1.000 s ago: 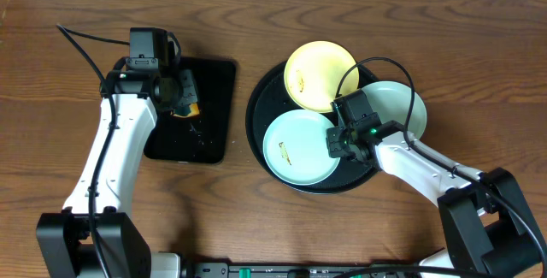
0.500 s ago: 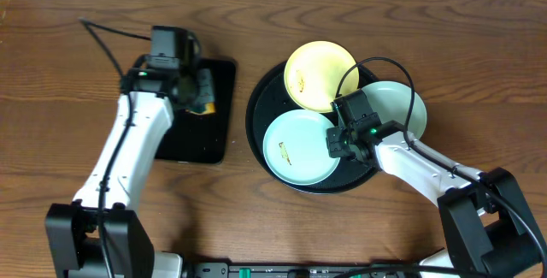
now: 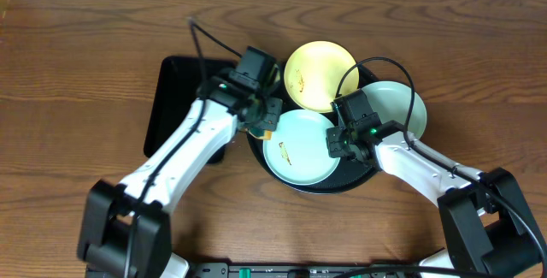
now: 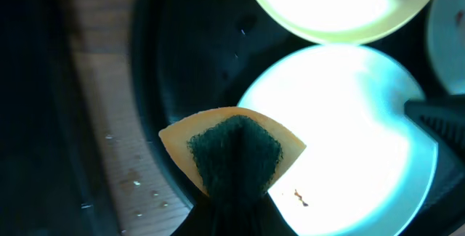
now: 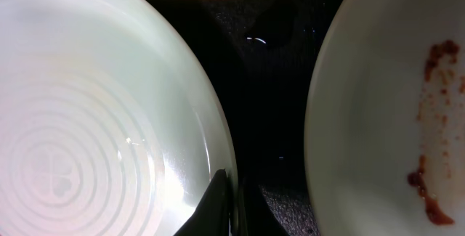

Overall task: Clean dirty plates on tray and stack at the side
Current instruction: 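Scrub the front pale green plate with the sponge in the left gripper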

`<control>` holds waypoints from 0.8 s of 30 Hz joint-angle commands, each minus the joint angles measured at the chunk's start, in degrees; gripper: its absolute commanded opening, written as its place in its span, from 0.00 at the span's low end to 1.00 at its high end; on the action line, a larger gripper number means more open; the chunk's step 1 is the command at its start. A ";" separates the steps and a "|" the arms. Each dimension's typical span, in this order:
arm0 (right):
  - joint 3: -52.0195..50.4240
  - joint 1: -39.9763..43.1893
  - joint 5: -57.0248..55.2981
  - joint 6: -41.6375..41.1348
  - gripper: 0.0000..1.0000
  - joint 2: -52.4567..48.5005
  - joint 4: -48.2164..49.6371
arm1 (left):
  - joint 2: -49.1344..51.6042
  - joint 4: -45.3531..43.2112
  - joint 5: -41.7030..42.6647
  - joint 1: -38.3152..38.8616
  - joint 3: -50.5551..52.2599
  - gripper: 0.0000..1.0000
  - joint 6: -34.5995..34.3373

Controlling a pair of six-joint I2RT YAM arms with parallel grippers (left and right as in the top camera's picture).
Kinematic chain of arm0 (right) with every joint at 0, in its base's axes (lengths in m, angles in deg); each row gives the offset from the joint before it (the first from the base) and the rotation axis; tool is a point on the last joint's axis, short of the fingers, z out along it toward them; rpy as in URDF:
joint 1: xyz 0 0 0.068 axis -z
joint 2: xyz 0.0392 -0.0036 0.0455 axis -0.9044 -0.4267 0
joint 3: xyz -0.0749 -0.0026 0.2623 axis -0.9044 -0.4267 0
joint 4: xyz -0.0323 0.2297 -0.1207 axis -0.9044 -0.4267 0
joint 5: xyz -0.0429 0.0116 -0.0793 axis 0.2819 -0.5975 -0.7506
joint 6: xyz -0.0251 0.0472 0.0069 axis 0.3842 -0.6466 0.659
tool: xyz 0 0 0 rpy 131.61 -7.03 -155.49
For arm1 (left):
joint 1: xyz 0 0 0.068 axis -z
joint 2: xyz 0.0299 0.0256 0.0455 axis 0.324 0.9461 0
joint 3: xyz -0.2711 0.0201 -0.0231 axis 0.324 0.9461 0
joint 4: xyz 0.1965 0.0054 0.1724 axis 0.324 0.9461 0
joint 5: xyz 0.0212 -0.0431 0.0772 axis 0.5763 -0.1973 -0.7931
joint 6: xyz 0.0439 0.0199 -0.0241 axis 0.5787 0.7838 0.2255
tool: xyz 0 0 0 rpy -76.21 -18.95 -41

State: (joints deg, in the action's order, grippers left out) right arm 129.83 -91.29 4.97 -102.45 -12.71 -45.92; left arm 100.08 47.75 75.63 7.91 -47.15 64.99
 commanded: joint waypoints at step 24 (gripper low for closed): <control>-0.28 -0.55 0.04 0.02 0.01 -0.50 -0.09 | 10.01 -6.47 -0.15 7.02 0.61 0.07 17.51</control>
State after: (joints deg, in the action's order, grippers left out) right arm 129.83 -91.29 4.97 -102.45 -12.71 -45.92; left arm 108.67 41.78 76.83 14.75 -47.15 79.77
